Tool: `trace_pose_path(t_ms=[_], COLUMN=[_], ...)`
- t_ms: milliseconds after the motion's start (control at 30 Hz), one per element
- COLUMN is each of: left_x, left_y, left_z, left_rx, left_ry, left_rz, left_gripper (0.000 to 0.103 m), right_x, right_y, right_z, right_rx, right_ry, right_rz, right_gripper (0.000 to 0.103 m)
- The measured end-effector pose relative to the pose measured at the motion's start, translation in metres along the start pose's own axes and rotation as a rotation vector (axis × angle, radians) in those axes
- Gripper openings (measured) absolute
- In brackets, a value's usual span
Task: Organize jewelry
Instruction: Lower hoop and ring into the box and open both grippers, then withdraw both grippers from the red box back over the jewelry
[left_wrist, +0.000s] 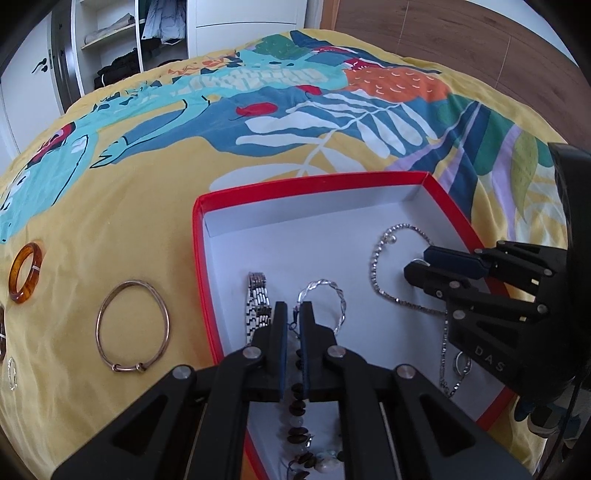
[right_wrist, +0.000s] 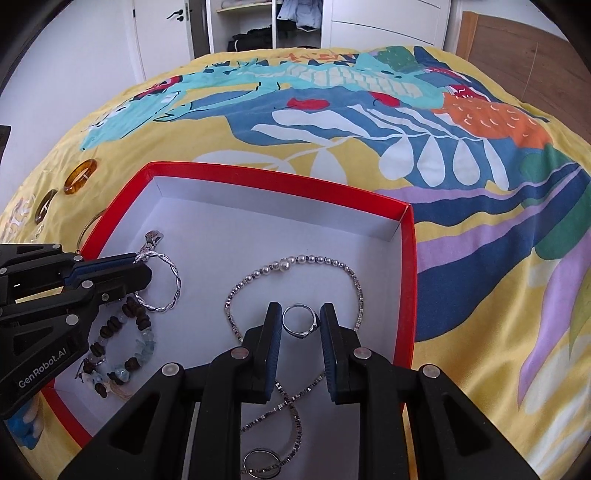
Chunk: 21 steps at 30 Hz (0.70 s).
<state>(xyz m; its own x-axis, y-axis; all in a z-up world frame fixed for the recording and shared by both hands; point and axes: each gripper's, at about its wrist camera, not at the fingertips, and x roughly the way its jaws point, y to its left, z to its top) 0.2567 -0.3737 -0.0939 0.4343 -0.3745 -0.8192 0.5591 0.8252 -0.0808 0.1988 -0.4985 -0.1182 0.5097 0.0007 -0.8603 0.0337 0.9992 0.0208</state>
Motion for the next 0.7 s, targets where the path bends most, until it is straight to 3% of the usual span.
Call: trace_pose_path(t_ms=[100, 233, 700], left_x=[-0.003, -0.012, -0.085], left_y=[0.001, 0.001, 0.001], left_z=[0.000, 0.000, 0.001], left_rx=[-0.007, -0.011, 0.007], left_ry=[0.001, -0.011, -0.085], left_rz=[-0.010, -0.024, -0.007], left_gripper=[0.008, 0.024, 0.029], right_x=[-0.001, -0.008, -0.070], right_y=[0.001, 0.001, 0.000], right_z=[0.001, 0.002, -0.008], right_rx=[-0.006, 0.001, 0.085], right_ry=[-0.004, -0.021, -0.090], right_rz=[-0.008, -0.013, -0.020], right_gripper=[0.028, 0.034, 0.037])
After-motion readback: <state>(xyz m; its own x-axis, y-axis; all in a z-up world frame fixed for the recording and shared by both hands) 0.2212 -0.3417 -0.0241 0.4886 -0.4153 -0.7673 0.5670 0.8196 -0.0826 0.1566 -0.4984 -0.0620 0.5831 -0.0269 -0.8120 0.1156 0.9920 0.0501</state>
